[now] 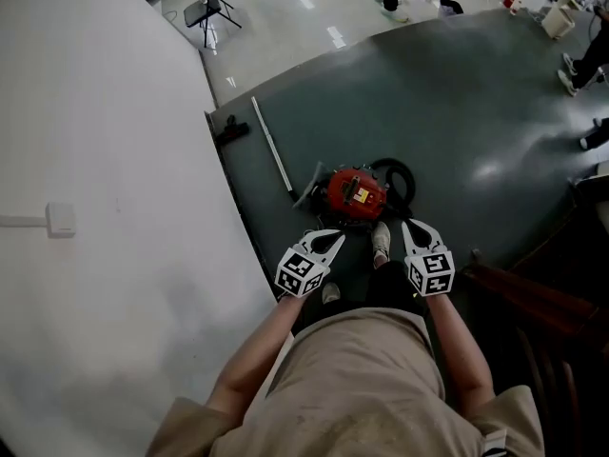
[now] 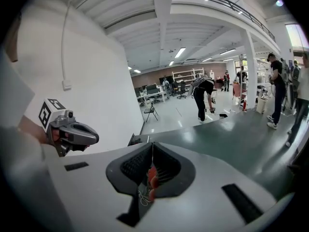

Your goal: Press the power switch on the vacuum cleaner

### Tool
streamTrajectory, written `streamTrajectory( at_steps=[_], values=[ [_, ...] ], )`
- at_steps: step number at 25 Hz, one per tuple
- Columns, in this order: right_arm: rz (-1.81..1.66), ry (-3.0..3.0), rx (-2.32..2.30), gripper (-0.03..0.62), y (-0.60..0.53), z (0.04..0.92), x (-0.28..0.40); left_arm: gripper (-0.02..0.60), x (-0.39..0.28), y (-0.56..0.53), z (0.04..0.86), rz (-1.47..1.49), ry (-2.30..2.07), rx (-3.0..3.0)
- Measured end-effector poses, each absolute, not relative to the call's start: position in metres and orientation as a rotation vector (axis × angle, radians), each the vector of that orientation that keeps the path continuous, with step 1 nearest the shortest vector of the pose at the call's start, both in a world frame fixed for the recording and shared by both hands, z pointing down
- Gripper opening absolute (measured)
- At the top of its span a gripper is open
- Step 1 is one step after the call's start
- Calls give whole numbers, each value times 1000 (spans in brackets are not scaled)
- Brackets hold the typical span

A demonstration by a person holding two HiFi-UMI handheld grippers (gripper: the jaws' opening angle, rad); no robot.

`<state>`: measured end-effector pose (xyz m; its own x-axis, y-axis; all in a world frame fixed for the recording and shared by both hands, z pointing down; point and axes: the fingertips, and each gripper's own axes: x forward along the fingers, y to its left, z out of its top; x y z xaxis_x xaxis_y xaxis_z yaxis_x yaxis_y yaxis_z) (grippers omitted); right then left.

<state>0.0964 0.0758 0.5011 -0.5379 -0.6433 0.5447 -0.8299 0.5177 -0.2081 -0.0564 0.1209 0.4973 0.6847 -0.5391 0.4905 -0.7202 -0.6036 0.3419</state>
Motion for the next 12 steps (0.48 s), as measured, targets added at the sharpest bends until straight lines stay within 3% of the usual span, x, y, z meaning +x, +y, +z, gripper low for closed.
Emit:
streamTrajectory(
  at_steps=[12],
  values=[
    [671, -2332, 979, 14, -19, 563, 111, 6, -31, 41, 554, 541, -1032, 2203]
  ],
)
